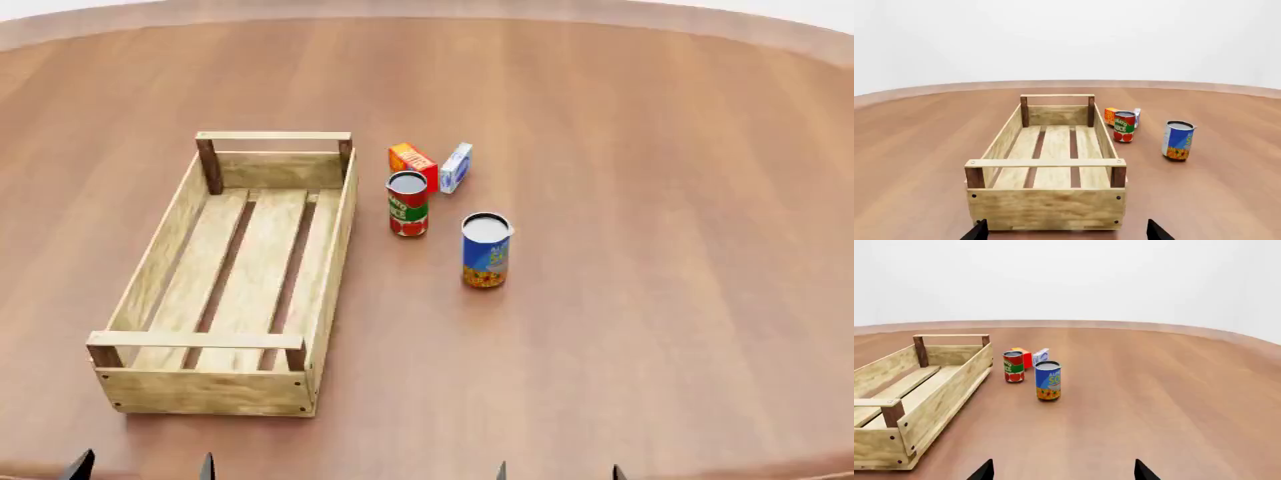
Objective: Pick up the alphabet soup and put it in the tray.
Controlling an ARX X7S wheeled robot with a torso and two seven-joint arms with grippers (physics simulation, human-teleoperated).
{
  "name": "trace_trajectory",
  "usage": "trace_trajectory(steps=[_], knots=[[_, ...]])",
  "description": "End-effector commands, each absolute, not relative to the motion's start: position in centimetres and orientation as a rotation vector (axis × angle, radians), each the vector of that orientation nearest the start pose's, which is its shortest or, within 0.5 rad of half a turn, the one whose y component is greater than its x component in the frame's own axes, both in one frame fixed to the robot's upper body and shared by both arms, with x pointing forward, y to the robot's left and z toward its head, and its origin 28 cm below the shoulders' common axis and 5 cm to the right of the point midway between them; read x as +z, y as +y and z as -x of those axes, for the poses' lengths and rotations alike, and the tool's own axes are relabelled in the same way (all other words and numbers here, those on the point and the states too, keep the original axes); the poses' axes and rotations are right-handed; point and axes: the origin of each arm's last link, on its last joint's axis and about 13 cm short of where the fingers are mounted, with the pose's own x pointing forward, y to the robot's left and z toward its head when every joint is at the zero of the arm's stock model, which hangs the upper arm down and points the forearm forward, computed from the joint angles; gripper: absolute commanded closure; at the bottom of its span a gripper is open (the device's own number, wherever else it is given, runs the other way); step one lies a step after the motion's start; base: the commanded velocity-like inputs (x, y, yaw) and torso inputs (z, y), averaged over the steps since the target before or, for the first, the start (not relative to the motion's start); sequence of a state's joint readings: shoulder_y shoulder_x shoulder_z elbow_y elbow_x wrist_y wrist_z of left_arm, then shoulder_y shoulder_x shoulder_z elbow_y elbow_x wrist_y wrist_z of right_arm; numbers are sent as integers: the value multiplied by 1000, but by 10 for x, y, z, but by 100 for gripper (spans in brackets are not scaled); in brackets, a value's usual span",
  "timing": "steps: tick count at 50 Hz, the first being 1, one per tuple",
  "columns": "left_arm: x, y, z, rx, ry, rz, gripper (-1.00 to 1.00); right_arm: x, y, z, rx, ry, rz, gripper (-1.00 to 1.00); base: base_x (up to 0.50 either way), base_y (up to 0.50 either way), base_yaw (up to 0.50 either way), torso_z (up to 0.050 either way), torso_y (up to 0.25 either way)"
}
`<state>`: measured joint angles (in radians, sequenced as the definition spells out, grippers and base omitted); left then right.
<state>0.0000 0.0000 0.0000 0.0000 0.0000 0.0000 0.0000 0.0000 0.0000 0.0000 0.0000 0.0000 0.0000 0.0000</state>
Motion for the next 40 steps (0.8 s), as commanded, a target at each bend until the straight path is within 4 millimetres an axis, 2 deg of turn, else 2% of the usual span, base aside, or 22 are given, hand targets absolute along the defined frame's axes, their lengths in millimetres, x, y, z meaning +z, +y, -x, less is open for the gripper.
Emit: trace_trajectory(steps=[1,2,4,14,40], knots=[[12,203,-210,-43,41,68,-100,12,-92,-212,32,-57,101,-100,0,0,0,0,0],[11,202,-211,-41,11,10,-100,16,-90,-211,39,-69,89,-100,0,0,0,0,0],[11,202,-211,-47,17,25,-100,16,-90,-209,40,-73,131,-100,0,0,0,0,0],[11,202,-211,-47,15,22,-100,17,-89,-207,62,-84,101,-100,170,199,0,0,0],[11,203,-212,-47,9,20,-100,18,-89,-205,61,-93,90,-100,427,244,0,0,0]])
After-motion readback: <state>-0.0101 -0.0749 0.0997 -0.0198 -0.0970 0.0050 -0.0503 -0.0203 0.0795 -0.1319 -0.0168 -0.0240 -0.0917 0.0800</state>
